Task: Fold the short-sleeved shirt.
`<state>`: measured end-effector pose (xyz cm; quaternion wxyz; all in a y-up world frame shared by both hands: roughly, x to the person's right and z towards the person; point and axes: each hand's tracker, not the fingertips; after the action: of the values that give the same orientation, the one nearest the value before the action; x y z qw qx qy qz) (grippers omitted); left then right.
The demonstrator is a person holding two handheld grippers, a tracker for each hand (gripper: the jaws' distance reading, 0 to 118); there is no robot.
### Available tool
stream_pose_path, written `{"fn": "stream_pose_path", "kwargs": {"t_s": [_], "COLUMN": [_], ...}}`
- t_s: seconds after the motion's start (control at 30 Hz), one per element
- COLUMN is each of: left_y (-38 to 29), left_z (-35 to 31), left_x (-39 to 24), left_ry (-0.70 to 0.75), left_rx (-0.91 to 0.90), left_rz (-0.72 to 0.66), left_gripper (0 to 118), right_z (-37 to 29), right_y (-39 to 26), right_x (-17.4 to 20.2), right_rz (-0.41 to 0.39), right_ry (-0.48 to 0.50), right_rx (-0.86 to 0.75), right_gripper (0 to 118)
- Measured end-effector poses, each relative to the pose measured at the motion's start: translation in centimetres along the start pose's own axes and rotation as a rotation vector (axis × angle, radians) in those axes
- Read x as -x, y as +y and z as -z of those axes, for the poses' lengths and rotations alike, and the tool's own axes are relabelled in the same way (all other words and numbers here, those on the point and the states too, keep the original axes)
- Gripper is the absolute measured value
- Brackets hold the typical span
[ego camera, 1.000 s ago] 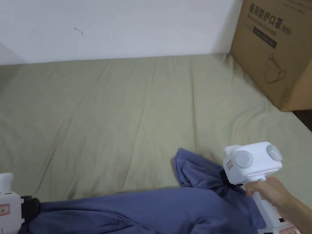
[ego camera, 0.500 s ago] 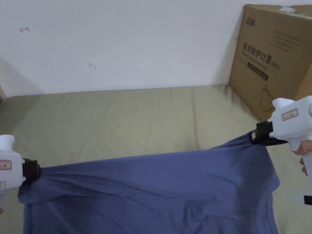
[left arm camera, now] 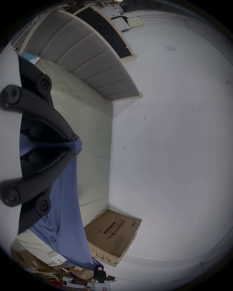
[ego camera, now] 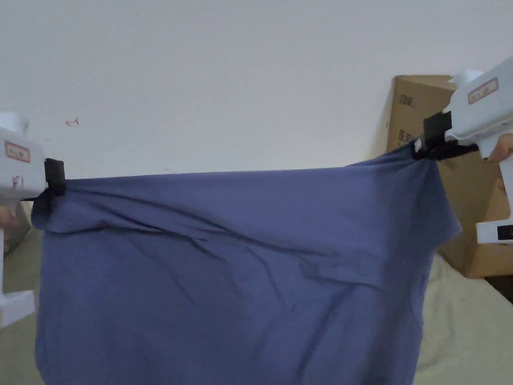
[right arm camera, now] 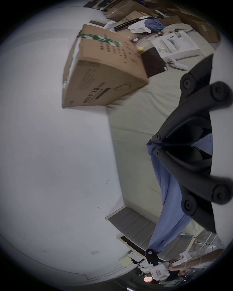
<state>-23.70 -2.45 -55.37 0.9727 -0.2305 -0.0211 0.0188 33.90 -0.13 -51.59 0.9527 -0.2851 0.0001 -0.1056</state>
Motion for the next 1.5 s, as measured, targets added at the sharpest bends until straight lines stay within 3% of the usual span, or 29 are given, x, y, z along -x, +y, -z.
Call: {"fn": "stream_pose_path", "kwargs": {"t_s": [0.27,0.4,0.5,0.57,0.77,0.87,0.97,1.13,1.2,1.33,1.5], "left_y": [9.0,12.6,15.3,16.5,17.5,15.2,11.3,2.3,-1.5,-8.9,-15.5], "left_z": [2.7,4.6,5.7,5.7,8.1,10.6,15.1,23.5,27.3,32.8,35.7], "left_x": [-0.9,-1.4,-1.2,-1.4,-3.0,-2.8,-2.4,-1.9,-1.8,-1.8,-1.2], "left_ry": [0.059,0.106,0.116,0.117,0.151,0.131,0.140,0.179,0.194,0.226,0.190], "left_rx": [-0.110,-0.149,-0.167,-0.206,-0.260,-0.228,-0.119,0.051,0.129,0.250,0.370], "left_rz": [-0.026,-0.010,-0.035,-0.141,-0.037,-0.039,-0.034,-0.066,-0.046,-0.073,-0.119], "left_gripper": [1,1,1,1,1,1,1,1,1,1,1], "right_z": [1.5,0.8,-0.2,-0.9,0.3,3.9,9.5,21.2,26.6,34.7,40.0], "right_y": [10.5,14.8,17.2,18.2,18.5,16.6,13.4,4.9,1.1,-7.0,-15.2], "right_x": [4.3,5.4,6.4,7.1,7.1,6.0,4.5,2.2,1.2,-0.8,-1.5], "right_rz": [0.017,0.101,0.071,0.057,0.015,-0.012,0.018,0.027,0.027,0.112,0.017], "right_ry": [-0.078,-0.043,-0.051,-0.055,-0.098,-0.127,-0.123,-0.091,-0.131,-0.132,-0.191], "right_rx": [-0.116,-0.193,-0.235,-0.265,-0.272,-0.228,-0.105,0.047,0.154,0.286,0.471], "right_gripper": [2,2,2,2,2,2,2,2,2,2,2]}}
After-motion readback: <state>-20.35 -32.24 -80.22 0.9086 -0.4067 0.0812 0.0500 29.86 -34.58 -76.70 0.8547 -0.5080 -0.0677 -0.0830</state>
